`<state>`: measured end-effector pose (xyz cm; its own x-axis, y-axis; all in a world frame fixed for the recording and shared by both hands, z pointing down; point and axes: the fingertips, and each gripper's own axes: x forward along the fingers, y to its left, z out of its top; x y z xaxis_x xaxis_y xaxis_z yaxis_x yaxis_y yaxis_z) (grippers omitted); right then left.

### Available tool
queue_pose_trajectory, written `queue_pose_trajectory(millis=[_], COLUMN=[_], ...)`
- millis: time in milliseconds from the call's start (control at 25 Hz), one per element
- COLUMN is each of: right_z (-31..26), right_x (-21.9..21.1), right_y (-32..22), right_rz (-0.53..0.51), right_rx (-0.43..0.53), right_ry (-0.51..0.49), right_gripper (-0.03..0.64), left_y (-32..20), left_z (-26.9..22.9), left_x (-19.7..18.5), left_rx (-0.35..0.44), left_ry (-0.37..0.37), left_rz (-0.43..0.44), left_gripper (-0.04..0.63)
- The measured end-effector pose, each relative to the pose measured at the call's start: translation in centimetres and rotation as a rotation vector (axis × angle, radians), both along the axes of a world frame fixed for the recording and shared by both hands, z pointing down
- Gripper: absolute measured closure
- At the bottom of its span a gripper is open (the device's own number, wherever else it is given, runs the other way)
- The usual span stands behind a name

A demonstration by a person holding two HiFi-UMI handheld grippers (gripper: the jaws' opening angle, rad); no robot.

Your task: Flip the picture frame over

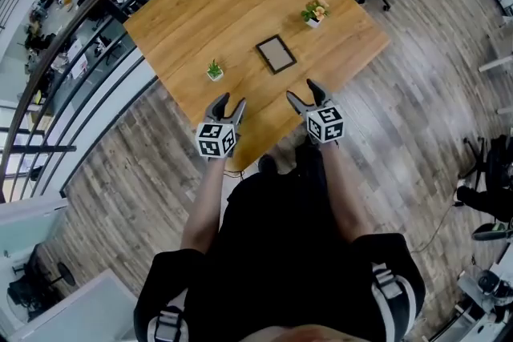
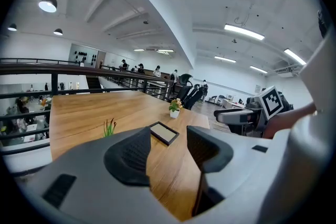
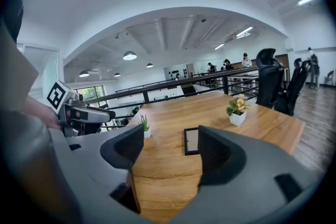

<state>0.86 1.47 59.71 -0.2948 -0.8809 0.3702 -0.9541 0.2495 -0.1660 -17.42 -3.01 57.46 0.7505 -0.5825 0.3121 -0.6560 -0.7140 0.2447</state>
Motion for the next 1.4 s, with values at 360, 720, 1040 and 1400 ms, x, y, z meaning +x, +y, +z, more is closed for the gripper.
queue_pose_trajectory(millis=[360, 720, 1040, 1400], right_z=[0.4, 1.1, 3.1, 4.3], right_x=[-0.6, 0.6, 3.6, 8.3], right_y=[-4.0, -7.9, -11.2, -15.6], right_rz=[-0.081, -0.160, -0.226, -0.243], right_rx=[0.001, -0.015, -0.070, -0.116], right_ry=[-0.003, -0.009, 0.001, -0.004], right_gripper=[0.299, 0.301, 0.301, 0.305], left_y=[-1.9, -4.7, -7.5, -10.1], left_z=[0.3, 0.8, 2.6, 5.5], left_x=[-0.6, 0.4, 4.0, 8.5], left_rx=[-0.003, -0.027, -0.075, -0.155], left_ry=[-0.030, -0.033, -0.036, -0.059], left_rz=[-0.052, -0.142, -0.193, -0.236], left_gripper=[0.371, 0.371, 0.373, 0.373])
